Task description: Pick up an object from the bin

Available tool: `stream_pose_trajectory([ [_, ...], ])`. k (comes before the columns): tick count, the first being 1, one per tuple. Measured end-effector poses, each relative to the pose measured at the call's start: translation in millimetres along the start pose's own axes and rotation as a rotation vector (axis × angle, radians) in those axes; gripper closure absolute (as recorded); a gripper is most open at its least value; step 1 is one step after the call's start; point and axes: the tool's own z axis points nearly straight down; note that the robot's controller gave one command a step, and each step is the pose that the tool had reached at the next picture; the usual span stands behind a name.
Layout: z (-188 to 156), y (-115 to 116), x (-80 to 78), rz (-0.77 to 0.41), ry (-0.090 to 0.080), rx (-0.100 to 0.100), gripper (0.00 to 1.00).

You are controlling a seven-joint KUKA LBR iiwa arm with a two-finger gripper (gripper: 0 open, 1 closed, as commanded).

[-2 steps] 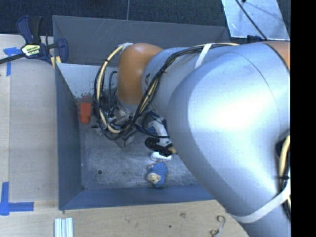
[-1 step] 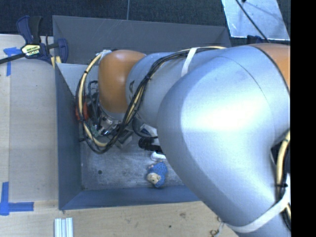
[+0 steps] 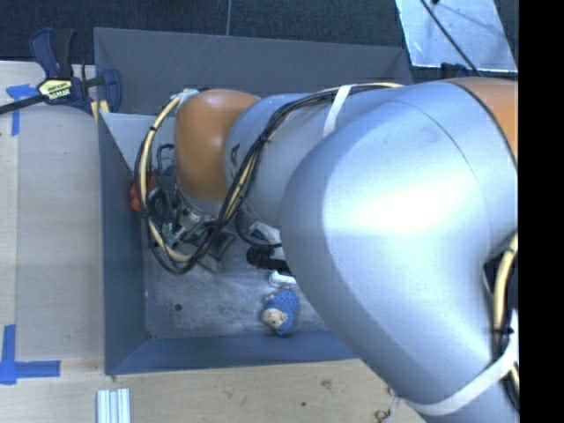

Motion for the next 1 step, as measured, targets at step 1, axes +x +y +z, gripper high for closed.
stream_pose_trajectory([
  [1, -74.6, -0.7, -2.4, 0.002, 0.010, -0.002, 1.00],
])
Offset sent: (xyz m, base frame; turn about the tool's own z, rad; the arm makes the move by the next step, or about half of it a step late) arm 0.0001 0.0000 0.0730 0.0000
